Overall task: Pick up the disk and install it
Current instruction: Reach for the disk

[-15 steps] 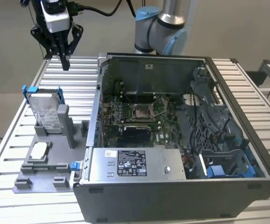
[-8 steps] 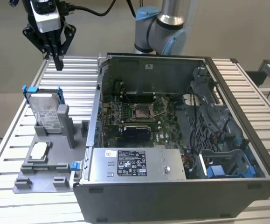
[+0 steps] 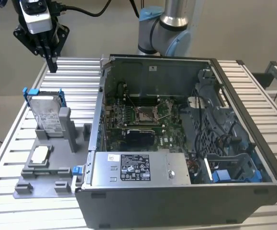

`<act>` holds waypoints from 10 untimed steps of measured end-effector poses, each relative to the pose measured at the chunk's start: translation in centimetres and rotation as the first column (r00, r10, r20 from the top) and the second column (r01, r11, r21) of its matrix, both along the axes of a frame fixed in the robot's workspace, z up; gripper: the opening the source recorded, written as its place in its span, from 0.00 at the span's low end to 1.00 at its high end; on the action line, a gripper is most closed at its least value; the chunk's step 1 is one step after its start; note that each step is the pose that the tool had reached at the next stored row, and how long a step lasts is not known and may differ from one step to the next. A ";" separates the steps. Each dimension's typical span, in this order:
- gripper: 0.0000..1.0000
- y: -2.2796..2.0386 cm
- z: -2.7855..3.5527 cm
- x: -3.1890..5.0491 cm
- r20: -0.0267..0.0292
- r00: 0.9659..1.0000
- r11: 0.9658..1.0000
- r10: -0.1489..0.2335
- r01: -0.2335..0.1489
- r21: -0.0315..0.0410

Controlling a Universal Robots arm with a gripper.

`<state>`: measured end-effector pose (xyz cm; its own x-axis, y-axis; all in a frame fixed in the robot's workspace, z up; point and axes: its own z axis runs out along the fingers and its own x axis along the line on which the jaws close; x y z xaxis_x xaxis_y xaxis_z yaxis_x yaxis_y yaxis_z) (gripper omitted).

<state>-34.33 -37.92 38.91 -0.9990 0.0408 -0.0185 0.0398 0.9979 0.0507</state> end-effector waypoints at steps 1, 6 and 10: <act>0.00 0.00 -0.01 -0.25 0.000 1.000 1.000 0.003 -0.003 0.000; 0.00 -0.01 -0.03 -1.93 0.000 1.000 1.000 0.012 -0.012 0.000; 0.00 -0.01 -0.04 -3.44 0.000 1.000 1.000 0.016 -0.016 0.000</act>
<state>-37.76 -37.93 38.86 -0.9995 0.0243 -0.0184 0.0233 0.9984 0.0508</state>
